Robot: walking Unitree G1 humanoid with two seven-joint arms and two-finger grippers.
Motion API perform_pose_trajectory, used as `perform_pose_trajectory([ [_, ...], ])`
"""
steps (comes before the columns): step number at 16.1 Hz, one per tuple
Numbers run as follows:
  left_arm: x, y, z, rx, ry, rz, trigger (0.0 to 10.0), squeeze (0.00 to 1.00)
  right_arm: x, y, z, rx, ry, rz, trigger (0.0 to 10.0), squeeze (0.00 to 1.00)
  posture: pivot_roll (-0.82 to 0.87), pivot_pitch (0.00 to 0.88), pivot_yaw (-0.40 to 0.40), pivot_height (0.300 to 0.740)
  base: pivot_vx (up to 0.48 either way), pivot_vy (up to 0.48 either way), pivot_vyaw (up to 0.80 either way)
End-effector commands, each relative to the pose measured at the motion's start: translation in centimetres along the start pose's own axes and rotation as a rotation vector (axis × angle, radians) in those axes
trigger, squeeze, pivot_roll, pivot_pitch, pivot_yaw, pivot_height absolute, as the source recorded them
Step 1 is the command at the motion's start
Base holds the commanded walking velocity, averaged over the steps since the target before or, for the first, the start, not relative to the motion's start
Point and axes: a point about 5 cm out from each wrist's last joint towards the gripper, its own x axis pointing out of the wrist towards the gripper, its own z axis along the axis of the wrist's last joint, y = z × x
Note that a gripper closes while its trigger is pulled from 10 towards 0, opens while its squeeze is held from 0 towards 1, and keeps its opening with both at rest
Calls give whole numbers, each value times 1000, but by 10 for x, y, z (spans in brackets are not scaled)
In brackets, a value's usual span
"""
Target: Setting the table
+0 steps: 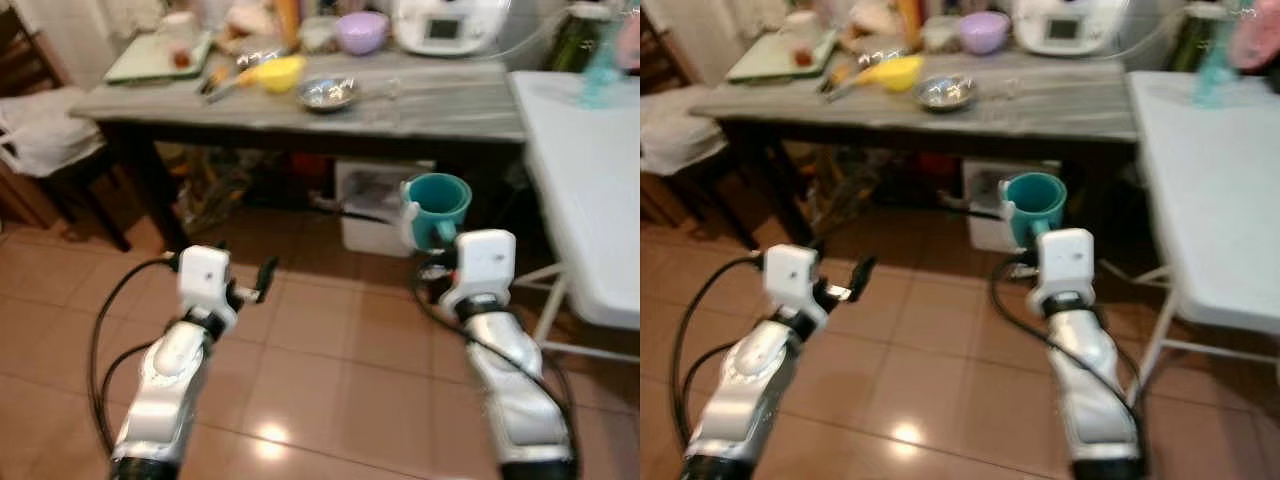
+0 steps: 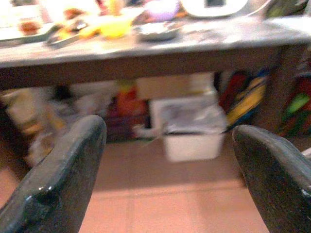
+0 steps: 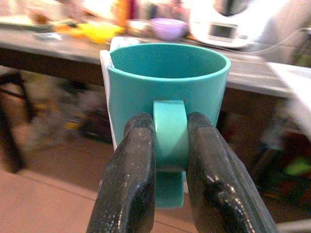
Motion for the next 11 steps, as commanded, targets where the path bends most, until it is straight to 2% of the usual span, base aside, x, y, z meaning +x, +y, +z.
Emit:
perform_pose_trajectory([
  [1, 2, -2, 4, 3, -17, -5, 10000, 0, 0, -6, 6, -9, -29, -12, 10000, 0, -46, 84, 77, 740, 0, 461, 0],
  [9, 2, -8, 7, -31, -45, -67, 10000, 0, 0, -6, 6, -2, -27, -18, 10000, 0, -48, 81, 79, 740, 0, 0, 0],
  [11, 2, -11, 8, -40, -51, -85, 10000, 0, 0, -8, 4, 3, -19, -27, 10000, 0, -49, 78, 79, 740, 311, 0, -234],
])
